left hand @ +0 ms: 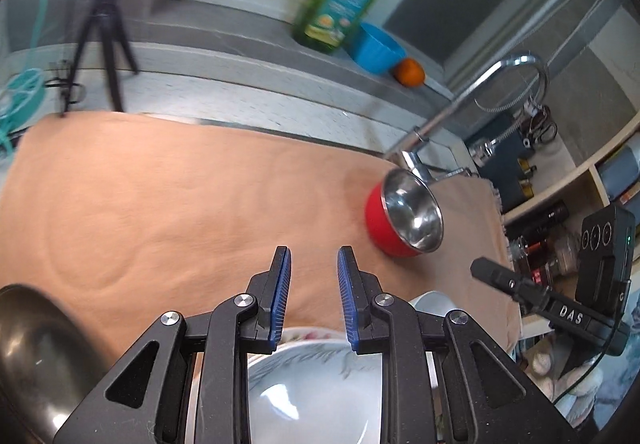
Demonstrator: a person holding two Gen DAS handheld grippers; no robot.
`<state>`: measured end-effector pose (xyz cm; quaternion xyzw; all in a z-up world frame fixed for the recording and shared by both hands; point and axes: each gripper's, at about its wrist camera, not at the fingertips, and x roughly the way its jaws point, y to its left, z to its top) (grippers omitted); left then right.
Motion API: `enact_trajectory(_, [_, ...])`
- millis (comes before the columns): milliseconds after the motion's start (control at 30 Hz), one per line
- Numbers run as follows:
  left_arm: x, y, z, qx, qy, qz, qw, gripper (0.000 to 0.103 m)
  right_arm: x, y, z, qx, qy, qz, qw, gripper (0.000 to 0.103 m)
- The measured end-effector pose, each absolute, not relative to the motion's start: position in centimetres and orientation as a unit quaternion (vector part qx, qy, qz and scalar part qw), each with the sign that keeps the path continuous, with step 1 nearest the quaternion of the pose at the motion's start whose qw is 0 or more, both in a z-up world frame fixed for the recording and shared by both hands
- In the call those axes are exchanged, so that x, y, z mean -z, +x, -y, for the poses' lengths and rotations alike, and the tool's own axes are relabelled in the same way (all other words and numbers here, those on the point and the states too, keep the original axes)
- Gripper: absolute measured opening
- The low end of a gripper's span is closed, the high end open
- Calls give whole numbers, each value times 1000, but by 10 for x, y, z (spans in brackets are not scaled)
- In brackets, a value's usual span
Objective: Organize plates and bowls
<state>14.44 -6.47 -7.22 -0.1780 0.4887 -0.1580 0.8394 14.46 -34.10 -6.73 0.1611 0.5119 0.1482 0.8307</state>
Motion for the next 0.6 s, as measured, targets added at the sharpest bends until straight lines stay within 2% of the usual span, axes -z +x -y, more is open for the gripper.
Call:
enact_trajectory(200, [86,173,101,177,-171,-513,823,21,87,169,383,-110,170,-516,832,39])
enact_trajectory(233, [88,178,106,180,-171,-517,819,24,92,173,389,-107,176,-518,830,39])
enact_trajectory(600, [110,226,152,183,-155,-544,804,24,132,210,412,-100,234,-545,799,39])
